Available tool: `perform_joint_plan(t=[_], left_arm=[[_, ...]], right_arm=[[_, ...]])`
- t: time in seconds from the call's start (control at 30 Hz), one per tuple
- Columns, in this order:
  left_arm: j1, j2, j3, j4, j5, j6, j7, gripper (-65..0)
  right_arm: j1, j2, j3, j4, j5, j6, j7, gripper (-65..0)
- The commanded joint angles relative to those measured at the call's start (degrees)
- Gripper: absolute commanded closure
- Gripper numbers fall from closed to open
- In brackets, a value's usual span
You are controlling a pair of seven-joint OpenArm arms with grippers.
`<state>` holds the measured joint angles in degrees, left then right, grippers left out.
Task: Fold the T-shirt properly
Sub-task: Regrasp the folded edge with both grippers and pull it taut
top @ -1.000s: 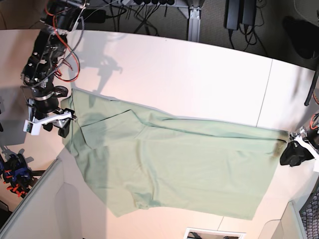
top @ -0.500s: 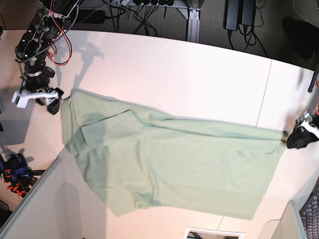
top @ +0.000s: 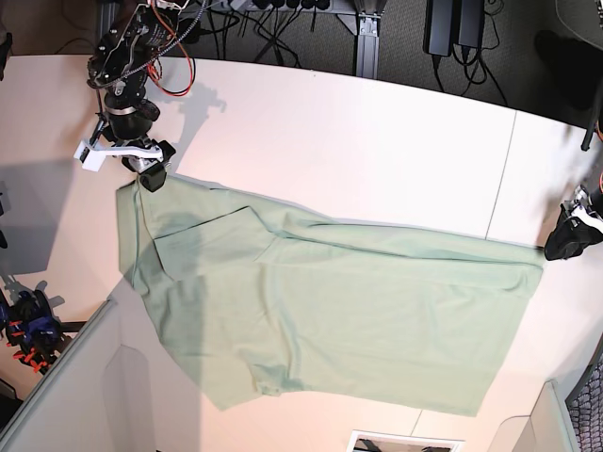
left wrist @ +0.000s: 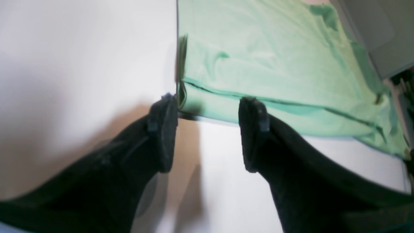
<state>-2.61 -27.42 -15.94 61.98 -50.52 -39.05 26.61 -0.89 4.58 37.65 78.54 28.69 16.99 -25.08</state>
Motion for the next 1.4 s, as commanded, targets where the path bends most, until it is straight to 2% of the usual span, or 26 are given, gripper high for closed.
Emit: perform_joint_plan(t=[0.0,0.17,0.3,0.43,0.63,0.8,0.97,1.03,1.07,1.1,1.13,1.2,1.23,1.37], left_arm=[[-0.8,-0.9,-0.7,1.1,-1.2,-1.0,-1.0,-33.6],[0.1,0.1,-1.0,1.1,-1.2,-1.0,-0.6,-33.6],[0.4,1.9,-1.0,1.1,-0.6,2.2,-0.6,-33.7],[0.4,3.9,-1.0,1.1,3.6,8.7,-0.8,-33.8],[-1.3,6.7,-1.0,0.9,10.3,15.0,-2.0,-33.8],[-3.1,8.8,1.1,0.9,13.9,17.5,-2.9,-33.8],[-4.1,9.7,4.4,0.9,16.6,18.3,-4.2,-33.7],[-4.0,9.7,5.2,0.9,18.0,18.3,-5.7,-30.1],[-4.0,9.8,5.2,0.9,18.9,18.3,-6.4,-25.3],[-4.0,9.8,5.2,0.9,19.7,18.3,-7.1,-19.3],[-4.0,9.8,5.2,0.9,20.6,18.3,-7.4,-12.9],[-4.0,9.8,5.2,0.9,22.3,18.3,-7.1,0.0],[-4.0,9.8,5.2,0.9,22.4,18.3,-7.1,0.0],[-4.0,9.4,5.2,0.9,22.5,18.3,-7.1,0.0]], right_arm=[[0.9,0.3,0.2,0.2,0.0,0.3,0.7,-34.9],[2.7,0.0,0.2,-2.0,0.0,0.3,1.7,-34.9],[6.2,0.0,0.2,-5.3,-1.3,0.3,2.6,-34.9],[8.5,0.0,0.2,-8.3,-1.5,0.3,2.6,-34.9],[8.0,0.0,0.2,-8.6,-1.4,0.3,2.6,-34.9],[8.0,0.0,0.2,-8.6,-1.3,0.3,2.5,-34.9],[8.0,0.0,0.2,-8.6,-1.2,0.3,2.3,-34.9],[8.0,0.0,0.2,-8.6,-1.3,0.3,2.3,-34.7],[8.0,0.0,0.2,-8.6,-1.2,0.3,2.4,-34.6],[8.0,0.0,0.2,-8.6,-1.2,0.3,2.4,-32.9],[8.0,0.0,0.2,-8.6,-1.2,0.3,2.4,-28.2],[8.0,0.0,0.2,-8.6,-1.2,0.3,2.3,-10.5],[8.0,0.0,0.2,-8.6,-1.2,0.3,2.3,0.0],[8.0,0.3,0.1,-8.5,-0.9,0.4,0.7,0.0]])
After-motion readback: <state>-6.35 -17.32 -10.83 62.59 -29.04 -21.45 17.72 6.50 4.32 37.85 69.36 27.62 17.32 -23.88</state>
